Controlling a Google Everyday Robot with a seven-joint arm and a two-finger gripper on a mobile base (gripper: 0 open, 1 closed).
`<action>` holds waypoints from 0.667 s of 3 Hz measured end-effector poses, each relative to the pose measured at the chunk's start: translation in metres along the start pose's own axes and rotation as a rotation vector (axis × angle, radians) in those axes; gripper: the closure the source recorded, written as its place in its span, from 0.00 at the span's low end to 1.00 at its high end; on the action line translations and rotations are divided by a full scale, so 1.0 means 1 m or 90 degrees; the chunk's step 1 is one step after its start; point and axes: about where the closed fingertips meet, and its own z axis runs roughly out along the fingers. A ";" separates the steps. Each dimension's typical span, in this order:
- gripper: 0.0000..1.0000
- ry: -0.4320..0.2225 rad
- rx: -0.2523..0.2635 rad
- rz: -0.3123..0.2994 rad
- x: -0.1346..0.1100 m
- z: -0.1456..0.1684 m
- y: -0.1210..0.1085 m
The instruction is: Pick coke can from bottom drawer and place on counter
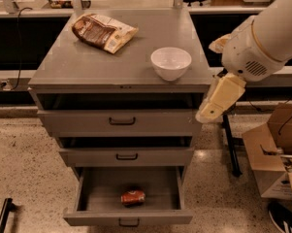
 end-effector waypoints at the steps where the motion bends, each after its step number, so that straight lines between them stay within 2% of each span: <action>1: 0.00 0.038 -0.072 -0.008 0.004 0.058 0.014; 2: 0.00 0.069 -0.113 -0.042 0.011 0.114 0.051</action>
Offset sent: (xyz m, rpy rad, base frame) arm 0.0074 0.1203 -0.2811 -0.1181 0.0937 0.1415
